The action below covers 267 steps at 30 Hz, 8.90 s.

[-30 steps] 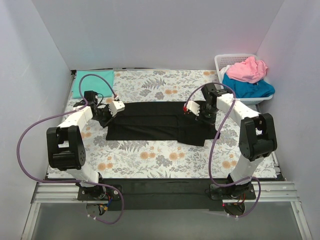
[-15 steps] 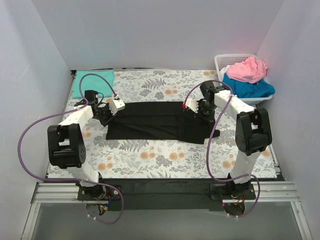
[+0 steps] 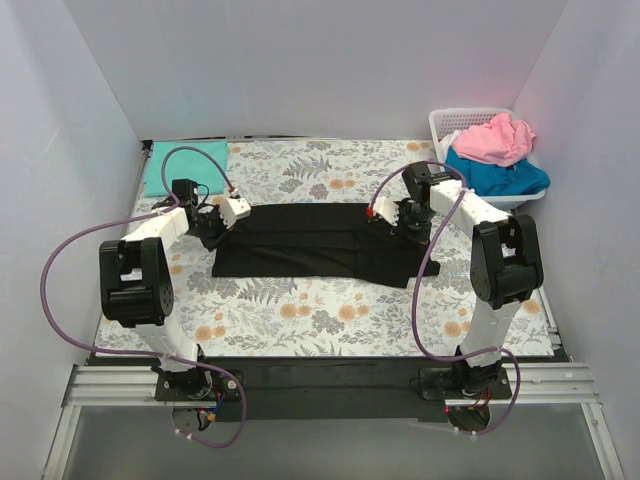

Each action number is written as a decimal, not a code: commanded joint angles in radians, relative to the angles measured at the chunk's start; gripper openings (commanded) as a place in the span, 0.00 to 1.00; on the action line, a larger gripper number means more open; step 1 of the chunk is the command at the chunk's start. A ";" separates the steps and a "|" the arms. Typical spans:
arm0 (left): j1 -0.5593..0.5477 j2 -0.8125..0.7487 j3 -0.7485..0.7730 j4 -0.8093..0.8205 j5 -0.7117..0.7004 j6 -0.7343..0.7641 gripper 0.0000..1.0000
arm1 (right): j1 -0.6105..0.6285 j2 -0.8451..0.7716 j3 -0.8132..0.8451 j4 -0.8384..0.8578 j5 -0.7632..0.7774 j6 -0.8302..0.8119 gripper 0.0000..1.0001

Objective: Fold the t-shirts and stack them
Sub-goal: Fold the tshirt

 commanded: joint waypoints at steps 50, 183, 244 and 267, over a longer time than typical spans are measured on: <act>-1.038 0.257 0.064 0.913 0.023 -0.441 0.43 | -0.319 0.143 -0.031 -0.097 -0.355 0.424 0.20; -0.138 0.208 0.167 -0.122 -0.161 -0.691 0.36 | -0.050 0.448 0.451 0.056 0.138 0.503 0.25; -0.735 0.035 0.291 0.158 0.109 -0.901 0.35 | -0.050 0.028 0.325 0.115 -0.070 0.623 0.62; -0.417 0.607 0.661 0.286 0.005 -1.319 0.18 | 0.062 0.464 0.528 0.107 0.040 0.632 0.34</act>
